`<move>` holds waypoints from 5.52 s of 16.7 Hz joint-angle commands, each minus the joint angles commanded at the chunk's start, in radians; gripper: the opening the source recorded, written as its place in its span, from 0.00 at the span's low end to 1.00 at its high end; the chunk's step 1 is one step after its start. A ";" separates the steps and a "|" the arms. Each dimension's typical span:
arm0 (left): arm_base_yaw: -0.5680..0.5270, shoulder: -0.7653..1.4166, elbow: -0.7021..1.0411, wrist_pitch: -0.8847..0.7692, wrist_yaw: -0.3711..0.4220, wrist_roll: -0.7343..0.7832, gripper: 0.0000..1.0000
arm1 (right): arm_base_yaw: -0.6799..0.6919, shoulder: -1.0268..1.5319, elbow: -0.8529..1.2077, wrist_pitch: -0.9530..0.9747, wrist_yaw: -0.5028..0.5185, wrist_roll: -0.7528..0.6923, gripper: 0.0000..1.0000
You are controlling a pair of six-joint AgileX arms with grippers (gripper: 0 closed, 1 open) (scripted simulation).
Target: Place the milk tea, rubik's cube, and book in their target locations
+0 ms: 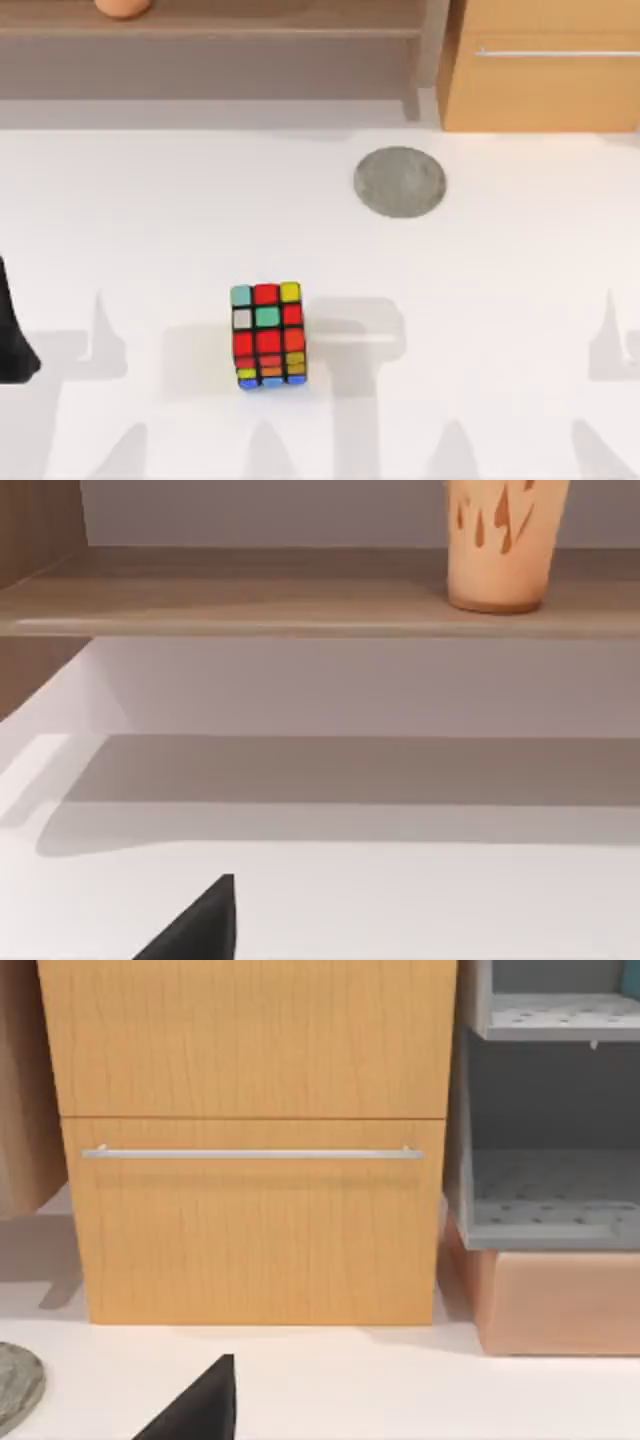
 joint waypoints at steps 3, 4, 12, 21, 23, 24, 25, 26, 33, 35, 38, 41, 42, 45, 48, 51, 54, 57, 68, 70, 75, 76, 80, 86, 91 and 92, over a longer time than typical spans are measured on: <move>-0.002 0.011 0.008 0.007 -0.001 0.000 1.00 | 0.000 0.000 0.000 0.000 0.000 0.000 1.00; -0.005 0.032 0.024 0.021 -0.004 0.000 1.00 | 0.000 0.000 0.000 0.000 0.000 0.000 1.00; -0.069 0.573 0.340 0.304 -0.056 0.003 1.00 | 0.000 0.000 0.000 0.000 0.000 0.000 1.00; -0.163 1.497 0.792 0.708 -0.128 0.005 1.00 | 0.000 0.000 0.000 0.000 0.000 0.000 1.00; -0.179 1.641 0.865 0.773 -0.139 0.005 1.00 | 0.000 0.000 0.000 0.000 0.000 0.000 1.00; -0.186 1.697 0.895 0.800 -0.144 0.005 1.00 | 0.000 0.000 0.000 0.000 0.000 0.000 1.00; -0.191 1.742 0.920 0.822 -0.147 0.005 1.00 | 0.000 0.000 0.000 0.000 0.000 0.000 1.00; -0.195 1.776 0.939 0.839 -0.150 0.005 1.00 | 0.000 0.000 0.000 0.000 0.000 0.000 1.00; -0.195 1.814 0.957 0.858 -0.153 0.005 1.00 | 0.000 0.000 0.000 0.000 0.000 0.000 1.00; -0.195 1.825 0.973 0.854 -0.151 0.005 1.00 | 0.000 0.000 0.000 0.000 0.000 0.000 1.00; -0.191 1.890 1.065 0.830 -0.144 0.005 1.00 | 0.000 0.000 0.000 0.000 0.000 0.000 1.00; -0.183 1.977 1.192 0.791 -0.135 0.004 1.00 | 0.000 0.000 0.000 0.000 0.000 0.000 1.00; -0.180 2.005 1.233 0.778 -0.132 0.004 1.00 | 0.000 0.000 0.000 0.000 0.000 0.000 1.00; -0.174 2.066 1.325 0.747 -0.124 0.003 1.00 | 0.000 0.000 0.000 0.000 0.000 0.000 1.00; -0.173 2.075 1.339 0.742 -0.123 0.003 1.00 | 0.000 0.000 0.000 0.000 0.000 0.000 1.00; -0.173 2.075 1.339 0.742 -0.123 0.003 0.92 | 0.000 0.000 0.000 0.000 0.000 0.000 1.00; -0.173 2.075 1.339 0.742 -0.123 0.003 0.70 | 0.000 0.000 0.000 0.000 0.000 0.000 1.00; -0.173 2.075 1.339 0.742 -0.123 0.003 0.47 | 0.000 0.000 0.000 0.000 0.000 0.000 1.00; -0.173 2.075 1.339 0.742 -0.123 0.003 0.00 | 0.000 0.000 0.000 0.000 0.000 0.000 1.00; -0.173 2.075 1.339 0.742 -0.123 0.003 0.00 | 0.000 0.000 0.000 0.000 0.000 0.000 1.00; -0.181 2.034 1.300 0.754 -0.129 0.005 0.00 | 0.000 0.000 0.000 0.000 0.000 0.000 1.00; -0.184 2.004 1.266 0.761 -0.133 0.005 0.00 | 0.000 0.000 0.000 0.000 0.000 0.000 1.00; -0.194 1.869 1.068 0.788 -0.145 0.006 0.00 | 0.000 0.000 0.000 0.000 0.000 0.000 1.00; -0.205 1.791 0.982 0.817 -0.157 0.007 0.00 | 0.000 0.000 0.000 0.000 0.000 0.000 1.00; -0.269 1.836 1.042 0.859 -0.191 0.031 0.00 | 0.000 0.000 0.000 0.000 0.000 0.000 1.00; -0.314 1.860 1.072 0.880 -0.213 0.040 0.00 | 0.000 0.000 0.000 0.000 0.000 0.000 1.00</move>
